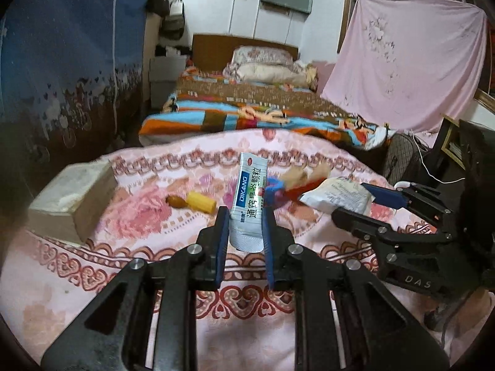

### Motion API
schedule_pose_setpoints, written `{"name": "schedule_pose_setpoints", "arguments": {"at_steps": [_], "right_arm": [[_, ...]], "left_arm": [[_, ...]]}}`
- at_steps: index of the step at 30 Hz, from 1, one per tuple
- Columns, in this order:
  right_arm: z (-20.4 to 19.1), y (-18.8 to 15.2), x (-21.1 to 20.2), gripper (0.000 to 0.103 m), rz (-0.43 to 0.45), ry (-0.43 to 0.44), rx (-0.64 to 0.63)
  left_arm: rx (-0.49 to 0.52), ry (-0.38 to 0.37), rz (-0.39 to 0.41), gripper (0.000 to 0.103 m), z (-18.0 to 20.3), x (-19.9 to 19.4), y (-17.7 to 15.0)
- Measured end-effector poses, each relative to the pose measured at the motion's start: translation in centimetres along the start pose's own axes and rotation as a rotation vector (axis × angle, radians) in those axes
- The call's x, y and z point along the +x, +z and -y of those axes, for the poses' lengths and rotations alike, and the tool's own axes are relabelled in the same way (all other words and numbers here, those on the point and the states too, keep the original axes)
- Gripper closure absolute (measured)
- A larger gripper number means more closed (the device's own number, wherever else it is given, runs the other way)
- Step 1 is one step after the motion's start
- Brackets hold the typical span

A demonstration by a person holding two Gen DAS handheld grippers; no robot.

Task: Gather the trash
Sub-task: 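Grasp the white toothpaste tube with the left gripper while the right gripper grasps the printed paper packet, then carry the tube and packet over the bucket and open both grippers to drop them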

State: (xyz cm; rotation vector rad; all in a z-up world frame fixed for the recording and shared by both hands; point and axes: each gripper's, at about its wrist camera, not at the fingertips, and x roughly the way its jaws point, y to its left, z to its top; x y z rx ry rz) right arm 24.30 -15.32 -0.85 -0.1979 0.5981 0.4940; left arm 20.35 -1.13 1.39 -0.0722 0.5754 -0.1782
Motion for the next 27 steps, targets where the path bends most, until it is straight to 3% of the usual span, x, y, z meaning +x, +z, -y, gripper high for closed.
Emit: {"name": "schedule_pose_setpoints", "arguments": {"at_steps": [14,19,27], "right_arm": [[2.3,-1.2,-7.9,0.053,0.406,-0.110,0.121],[3.8,-2.1,-10.9,0.053,0.553,-0.137,0.187],[6.3,-3.0,-13.9,0.053,0.638,-0.248,0.230]], "left_arm": [[0.110,0.013,0.338,0.098,4.2,-5.4,0.7],[0.150,-0.027,0.395,0.098,6.0,-6.0,1.2],[0.204,-0.127,0.419,0.098,9.3,-5.9,1.8]]}}
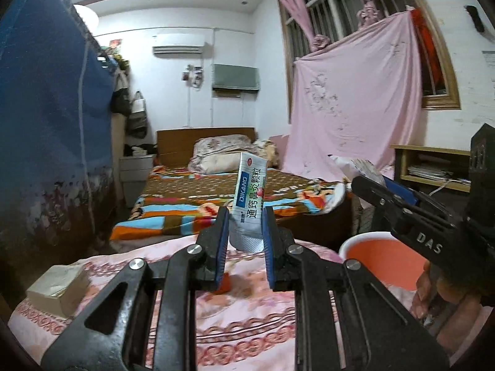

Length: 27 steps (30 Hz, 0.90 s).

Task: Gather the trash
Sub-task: 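Carry the tube and packet over the bucket and open both grippers to drop them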

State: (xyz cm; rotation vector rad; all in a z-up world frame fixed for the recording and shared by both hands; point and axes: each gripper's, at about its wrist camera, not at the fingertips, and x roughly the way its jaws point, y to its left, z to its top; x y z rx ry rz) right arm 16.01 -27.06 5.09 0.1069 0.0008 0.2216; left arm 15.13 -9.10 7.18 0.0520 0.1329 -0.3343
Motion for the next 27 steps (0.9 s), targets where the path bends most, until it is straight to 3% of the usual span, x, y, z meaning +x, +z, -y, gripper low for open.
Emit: {"name": "schedule_pose_setpoints", "arguments": {"at_steps": [16,27], "right_arm": [[7.8,0.9,-3.1,0.050,0.025,-0.237,0.118],[12.7,0.2,-3.7,0.050,-0.055,-0.352,0.238]], "left_arm": [[0.056,-0.215,-0.013,0.098,6.9,2.6,1.0],[0.119,-0.349,-0.141,0.098,11.7,5.5,0.3]]}}
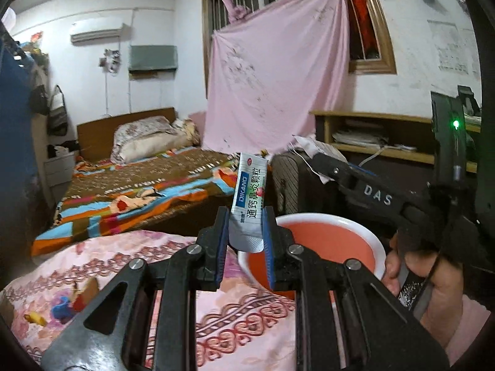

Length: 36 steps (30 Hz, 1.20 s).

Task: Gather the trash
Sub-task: 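Carry the tube and packet over the bucket and open both grippers to drop them, then move both tools back over the bedspread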

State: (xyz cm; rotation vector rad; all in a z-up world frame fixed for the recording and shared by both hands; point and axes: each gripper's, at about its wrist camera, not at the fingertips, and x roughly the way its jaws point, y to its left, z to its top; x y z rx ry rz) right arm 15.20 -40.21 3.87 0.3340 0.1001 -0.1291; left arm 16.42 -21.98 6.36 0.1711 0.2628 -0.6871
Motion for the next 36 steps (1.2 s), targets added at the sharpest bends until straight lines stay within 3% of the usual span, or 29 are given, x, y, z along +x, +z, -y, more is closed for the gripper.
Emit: {"name": "schedule_pose_setpoints", "arguments": {"at_steps": [6,18,28,36], "right_arm": [[1.3,-0.3,0.2,0.049,-0.038,-0.041,0.044],[2.0,-0.7,0.8,0.047,-0.108,-0.092,0.082],[1.4,-0.8,1.4,0.045,-0.130,-0.085,0.063],[0.2,-0.8,1.4,0.037,-0.108,-0.067,0.028]], "left_arm": [[-0.030,-0.069,-0.095,0.097,0.7,2.3,-0.1],[-0.102,-0.117,-0.235,0.095,1.2,5.2,-0.8],[-0.183,-0.076,-0.212,0.081,-0.6,4.4,-0.9],[-0.272,0.046,-0.144,0.064,-3.5,2.7,-1.0]]}}
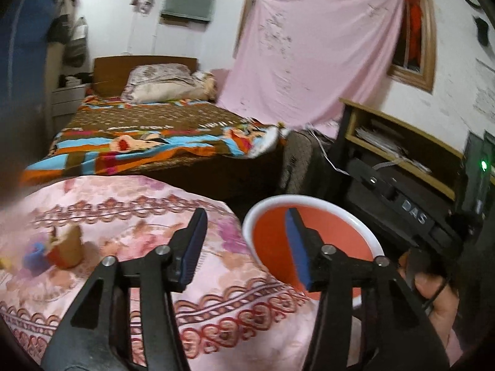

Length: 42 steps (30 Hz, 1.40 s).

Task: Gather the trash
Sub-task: 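Move both tools back over the bedspread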

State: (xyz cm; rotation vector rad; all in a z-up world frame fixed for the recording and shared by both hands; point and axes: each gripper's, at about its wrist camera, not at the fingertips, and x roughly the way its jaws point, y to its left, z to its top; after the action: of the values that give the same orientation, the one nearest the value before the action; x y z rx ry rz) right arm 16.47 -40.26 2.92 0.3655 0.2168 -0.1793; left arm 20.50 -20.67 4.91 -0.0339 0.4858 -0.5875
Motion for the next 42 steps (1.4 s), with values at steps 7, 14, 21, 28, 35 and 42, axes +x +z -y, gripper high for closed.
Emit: {"name": "schedule_pose_setpoints", "arguments": {"at_steps": [7,14,21,28,35,42], "right_arm": [[-1.9,0.2,-1.1,0.020,0.094,0.044,-0.059],[-4.2,-0.1,-2.2,0.000,0.194,0.100,-0.109],[-7.2,-1.0,-3.2,0.000,0.261,0.158,-0.174],[-10.2,-2.0,-3.9,0.000,0.304,0.230,-0.219],[-14.5,-3.1,-3.7,0.000,0.313,0.337,-0.275],[-19.3,-4.4,-0.1,0.000,0.198,0.431,-0.337]], "left_arm": [[-0.064,0.102,0.107,0.047,-2.6,-2.7,0.3],[-0.120,0.210,0.240,0.011,-4.7,-5.9,-0.1],[-0.151,0.325,0.301,0.011,-7.3,-8.2,-1.2],[-0.139,0.425,0.357,0.011,-9.9,-11.4,-2.4],[-0.124,0.522,0.422,0.011,-12.8,-14.5,-2.8],[-0.128,0.600,0.445,0.011,-16.4,-15.9,-3.1]]}}
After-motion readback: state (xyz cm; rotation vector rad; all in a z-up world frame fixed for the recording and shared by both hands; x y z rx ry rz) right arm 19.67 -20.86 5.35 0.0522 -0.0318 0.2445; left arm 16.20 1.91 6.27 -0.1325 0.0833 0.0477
